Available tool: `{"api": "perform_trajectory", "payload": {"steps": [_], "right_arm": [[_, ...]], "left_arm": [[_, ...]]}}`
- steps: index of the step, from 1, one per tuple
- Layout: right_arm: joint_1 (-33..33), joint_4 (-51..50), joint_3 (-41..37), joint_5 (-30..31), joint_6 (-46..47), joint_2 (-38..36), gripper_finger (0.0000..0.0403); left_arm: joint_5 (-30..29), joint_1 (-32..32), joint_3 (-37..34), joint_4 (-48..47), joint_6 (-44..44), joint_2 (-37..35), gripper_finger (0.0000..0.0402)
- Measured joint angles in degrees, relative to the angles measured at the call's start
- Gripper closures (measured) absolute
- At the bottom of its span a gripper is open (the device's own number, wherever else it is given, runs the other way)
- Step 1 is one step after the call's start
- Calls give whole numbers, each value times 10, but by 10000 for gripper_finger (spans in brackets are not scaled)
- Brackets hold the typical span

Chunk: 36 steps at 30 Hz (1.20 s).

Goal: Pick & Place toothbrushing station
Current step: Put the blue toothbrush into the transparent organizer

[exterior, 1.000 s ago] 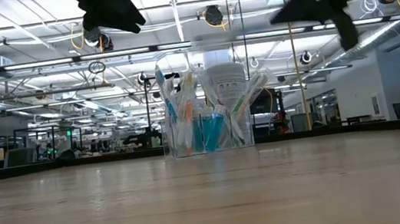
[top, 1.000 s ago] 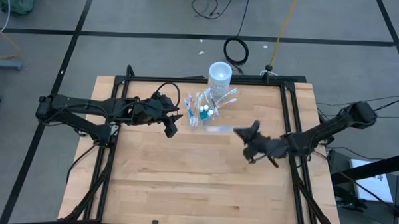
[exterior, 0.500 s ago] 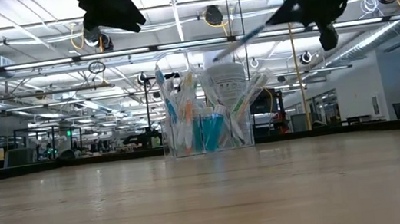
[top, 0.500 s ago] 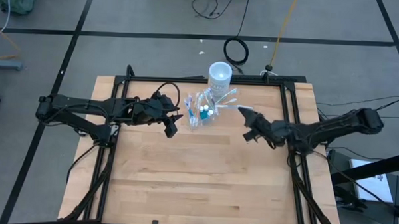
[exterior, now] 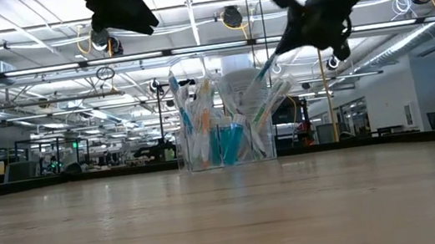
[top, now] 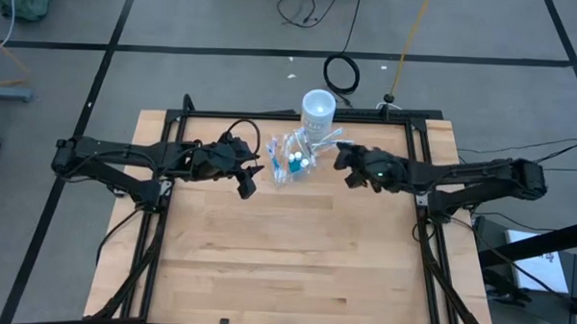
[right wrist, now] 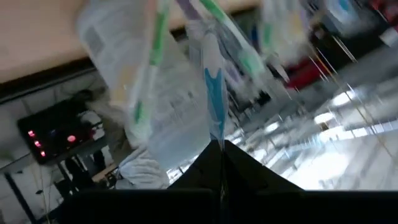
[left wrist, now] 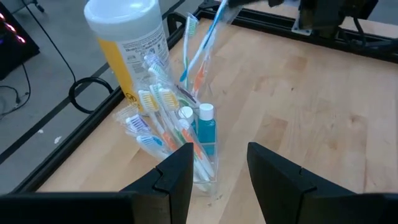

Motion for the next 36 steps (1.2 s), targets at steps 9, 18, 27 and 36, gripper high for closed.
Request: {"api": "perform_trajectory", "payload": {"steps": [9,18,27,36], "right_arm": [[-4,-87,56,-16,-22,112,403],[-26,-80,67,-73,-22,166,403],[-26,-17,66,-85,68,178,379],[-26,73,66,-149,154,177,312]], "left_arm": [[0,0,0,0,5,0,245],[0,-1,0,-3,14,0,245],[0,-1,0,-3,16,0,245],[0,-1,0,-3,15,0,245]]}}
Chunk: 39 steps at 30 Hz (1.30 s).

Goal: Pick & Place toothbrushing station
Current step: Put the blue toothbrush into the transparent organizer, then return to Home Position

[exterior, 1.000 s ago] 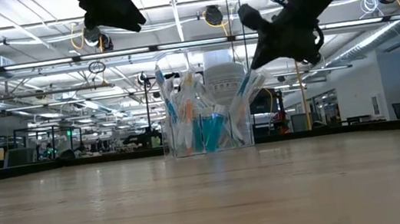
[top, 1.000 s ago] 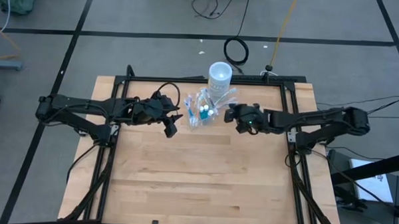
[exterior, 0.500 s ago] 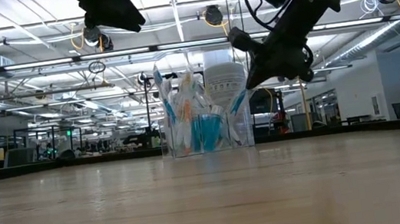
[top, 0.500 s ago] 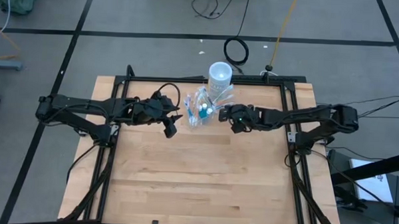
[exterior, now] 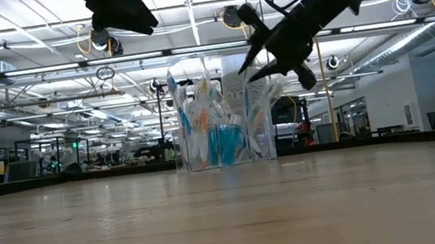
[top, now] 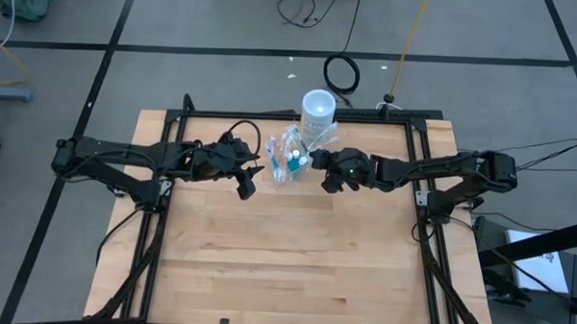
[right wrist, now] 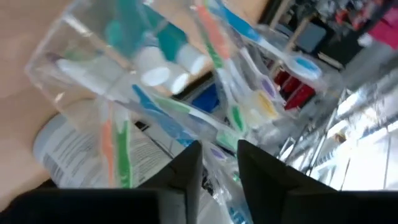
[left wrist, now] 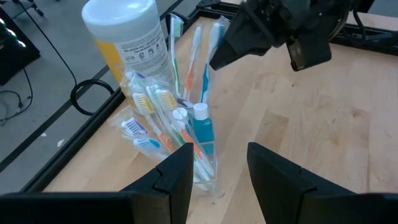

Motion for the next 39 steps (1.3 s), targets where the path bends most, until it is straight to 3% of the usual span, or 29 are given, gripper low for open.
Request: {"api": "perform_trajectory", "payload": {"steps": [11,17,22,27,29,36,39], "right_arm": [[-14,11,0,0,139,0,250],[-41,2,0,-2,289,0,236],[-62,-11,0,-69,380,0,238],[-63,-20,0,-90,396,0,236],[-54,-20,0,-67,401,0,237],[9,-40,-1,110,432,-37,244],[46,-41,-1,138,454,-74,245]], "left_arm": [[0,0,0,-1,0,0,245],[0,0,0,-1,0,0,245],[1,0,0,-1,-1,0,245],[0,0,0,0,1,0,245],[0,0,0,-1,2,0,245],[2,-5,0,-4,9,0,245],[4,-18,0,-7,36,-10,245]]}}
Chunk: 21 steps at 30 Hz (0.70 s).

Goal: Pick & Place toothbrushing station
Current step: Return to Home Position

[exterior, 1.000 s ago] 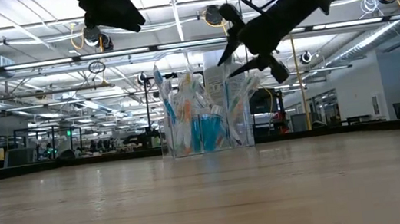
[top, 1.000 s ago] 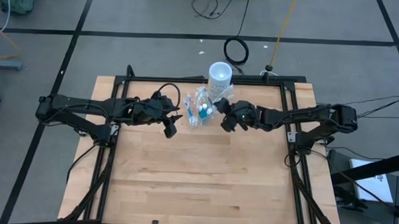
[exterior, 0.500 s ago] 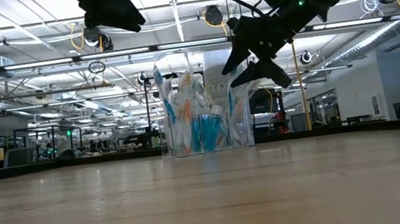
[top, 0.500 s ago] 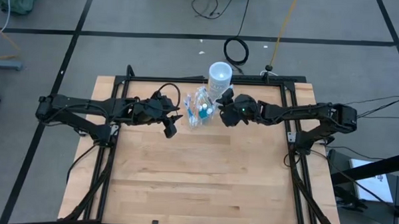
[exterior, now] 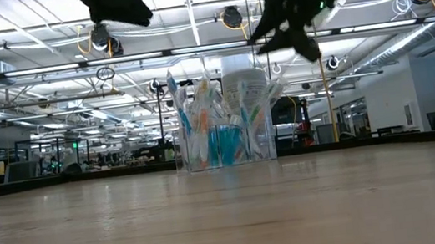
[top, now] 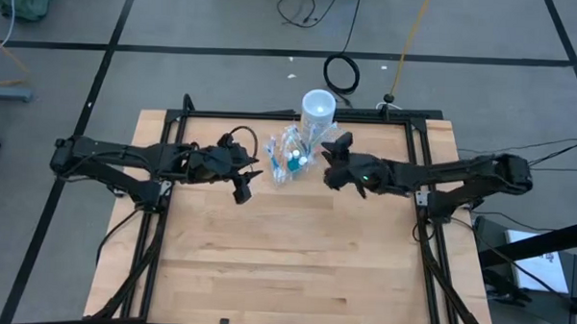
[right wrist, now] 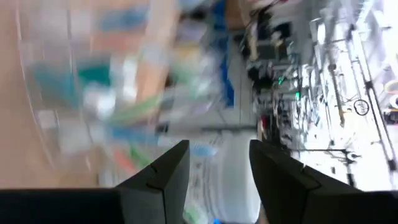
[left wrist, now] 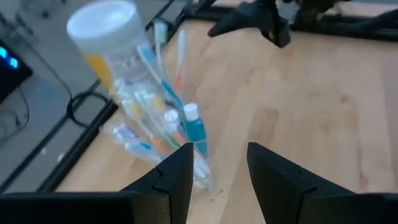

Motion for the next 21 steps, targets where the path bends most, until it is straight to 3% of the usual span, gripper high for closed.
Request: {"api": "perform_trajectory", "payload": {"steps": [6,12,17,21], "right_arm": [[72,-62,0,-6,195,-125,246],[96,-124,-48,-162,414,-276,246],[96,-120,-141,-246,536,-390,246],[96,-118,-194,-288,587,-469,246]], "left_arm": [[3,-17,0,4,46,-66,245],[23,-33,-76,76,158,-156,245],[163,-30,-190,131,248,-241,245],[213,-29,-268,172,249,-315,245]]}}
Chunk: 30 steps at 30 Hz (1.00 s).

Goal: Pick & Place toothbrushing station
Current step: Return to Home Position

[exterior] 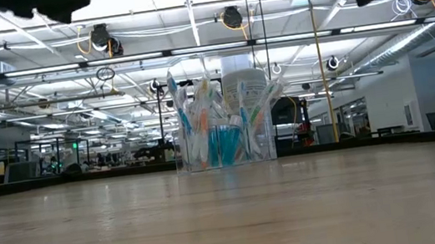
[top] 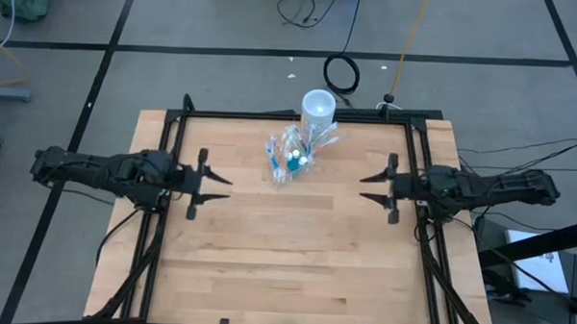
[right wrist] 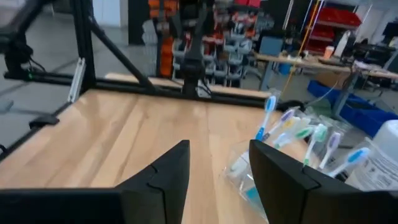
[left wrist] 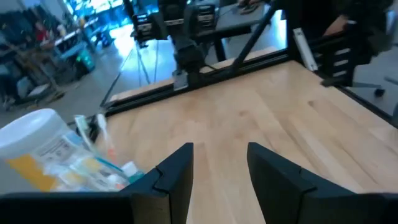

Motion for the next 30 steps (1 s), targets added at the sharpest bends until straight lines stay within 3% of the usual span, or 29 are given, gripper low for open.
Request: {"api": "perform_trajectory", "payload": {"steps": [7,14,19,26,30], "right_arm": [[0,2,-91,-22,40,-109,247],[0,59,-175,-135,65,-178,247],[0,72,-215,-168,62,-220,248],[0,73,-256,-184,78,-262,252],[0,72,-259,-236,77,-275,252]], "left_arm": [[4,1,-125,78,16,-109,245],[14,5,-184,89,-17,-191,245],[110,5,-246,102,-20,-237,245],[117,5,-281,113,-46,-296,245],[130,5,-283,94,-49,-322,245]]}}
